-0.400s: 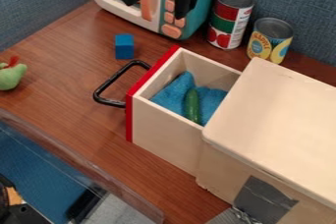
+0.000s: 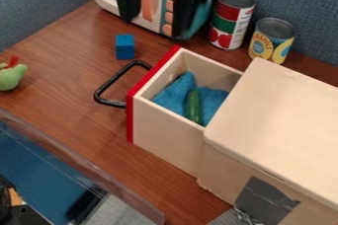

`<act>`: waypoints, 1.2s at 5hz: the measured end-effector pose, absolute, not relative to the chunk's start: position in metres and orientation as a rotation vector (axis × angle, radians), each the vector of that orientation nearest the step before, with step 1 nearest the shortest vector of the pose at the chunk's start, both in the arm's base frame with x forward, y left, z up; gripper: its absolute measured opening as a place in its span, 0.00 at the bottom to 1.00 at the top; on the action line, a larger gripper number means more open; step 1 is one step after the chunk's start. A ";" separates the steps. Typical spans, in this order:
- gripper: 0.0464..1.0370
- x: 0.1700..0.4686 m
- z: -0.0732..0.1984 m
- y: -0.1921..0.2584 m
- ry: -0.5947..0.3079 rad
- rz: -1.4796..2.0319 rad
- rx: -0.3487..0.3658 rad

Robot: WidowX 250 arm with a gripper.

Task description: Take the thing out of the drawer and put it on the left side of the table

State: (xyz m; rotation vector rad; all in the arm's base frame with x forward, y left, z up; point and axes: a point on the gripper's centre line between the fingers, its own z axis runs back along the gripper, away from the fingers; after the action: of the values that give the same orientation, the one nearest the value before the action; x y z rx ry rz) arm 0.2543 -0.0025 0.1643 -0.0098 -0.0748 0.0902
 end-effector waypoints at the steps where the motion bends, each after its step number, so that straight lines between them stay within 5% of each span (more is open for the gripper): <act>1: 0.96 0.253 0.147 -0.009 -0.118 0.065 0.054; 3: 0.96 0.256 0.118 -0.013 -0.262 0.225 0.063; 6: 0.96 0.279 0.101 -0.015 -0.466 0.677 -0.102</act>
State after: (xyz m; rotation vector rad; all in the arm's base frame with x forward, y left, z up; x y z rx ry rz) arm 0.2791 -0.0151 0.1006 -0.1018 -0.4657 0.6773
